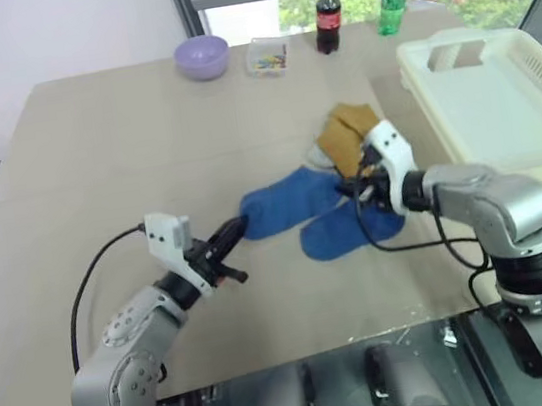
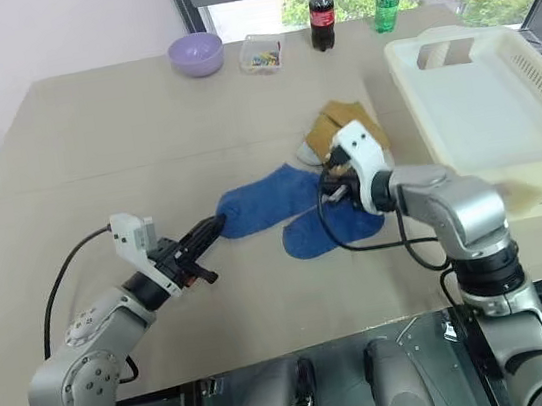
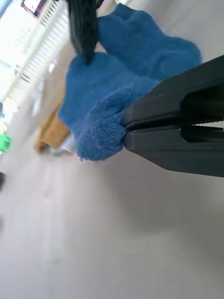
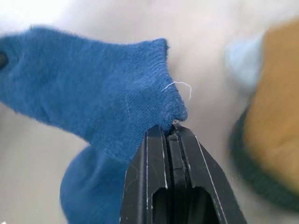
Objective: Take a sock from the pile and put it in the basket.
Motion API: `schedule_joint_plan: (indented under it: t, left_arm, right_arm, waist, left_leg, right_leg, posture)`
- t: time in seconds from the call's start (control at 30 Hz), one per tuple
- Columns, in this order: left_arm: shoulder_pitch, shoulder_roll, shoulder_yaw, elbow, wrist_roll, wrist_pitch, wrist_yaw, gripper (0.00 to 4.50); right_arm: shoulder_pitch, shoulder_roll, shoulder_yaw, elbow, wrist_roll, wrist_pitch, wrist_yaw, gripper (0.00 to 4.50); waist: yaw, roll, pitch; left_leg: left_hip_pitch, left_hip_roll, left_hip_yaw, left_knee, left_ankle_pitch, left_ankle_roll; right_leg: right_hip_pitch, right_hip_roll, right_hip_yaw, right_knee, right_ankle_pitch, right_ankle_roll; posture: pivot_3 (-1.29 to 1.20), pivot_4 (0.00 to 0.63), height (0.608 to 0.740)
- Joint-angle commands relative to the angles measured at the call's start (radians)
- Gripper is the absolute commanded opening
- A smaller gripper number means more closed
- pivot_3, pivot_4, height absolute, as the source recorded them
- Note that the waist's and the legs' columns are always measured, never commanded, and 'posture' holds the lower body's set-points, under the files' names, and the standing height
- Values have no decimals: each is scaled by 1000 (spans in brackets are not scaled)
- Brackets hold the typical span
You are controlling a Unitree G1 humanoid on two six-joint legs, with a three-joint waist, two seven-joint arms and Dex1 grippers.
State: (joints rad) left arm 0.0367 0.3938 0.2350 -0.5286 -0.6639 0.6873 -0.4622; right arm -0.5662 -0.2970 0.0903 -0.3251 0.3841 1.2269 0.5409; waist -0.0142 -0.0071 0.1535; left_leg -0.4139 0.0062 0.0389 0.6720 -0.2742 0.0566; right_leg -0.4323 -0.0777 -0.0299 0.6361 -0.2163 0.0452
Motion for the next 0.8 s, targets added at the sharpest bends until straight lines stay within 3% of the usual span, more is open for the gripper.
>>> schedule_joint_plan:
  t: [0.03, 0.27, 0.47, 0.7, 0.8]
  left_arm:
    - [6, 10, 12, -21, 11, -24, 18, 31]
    - [42, 32, 48, -15, 7, -51, 7, 31]
    - [34, 36, 63, -19, -38, -56, -10, 31]
    - [16, 50, 102, 0, -79, -71, -25, 31]
    - [17, 62, 98, 11, -64, -76, -32, 31]
  right_arm:
    - [20, 103, -20, -13, 47, 63, -60, 0]
    - [43, 200, -60, -12, 58, 107, -149, 0]
    - [-50, 353, -269, -24, 139, 332, -199, 0]
    - [-24, 491, -322, -20, 323, 388, -287, 0]
    - [-21, 487, -304, -14, 322, 388, -331, 0]
  waist:
    - [-1, 0, 0]
    - [2, -1, 0]
    - [1, -1, 0]
    - [0, 0, 0]
    - [-1, 0, 0]
  left_leg:
    - [0, 0, 0, 0, 0, 0]
    - [0, 0, 0, 3, 0, 0]
    - [0, 1, 0, 4, 1, -1]
    - [0, 1, 0, 4, 1, -1]
    - [1, 1, 0, 4, 1, -1]
  right_leg:
    - [0, 2, 0, 1, 0, 0]
    - [0, 4, -1, 1, 0, 0]
    - [0, 6, -1, 4, 0, 0]
    - [0, 6, -1, 4, 0, 0]
    - [0, 6, -1, 5, 0, 0]
  posture:
    - [0, 150, 740]
    - [0, 150, 740]
    - [0, 150, 740]
    - [0, 150, 740]
    - [0, 150, 740]
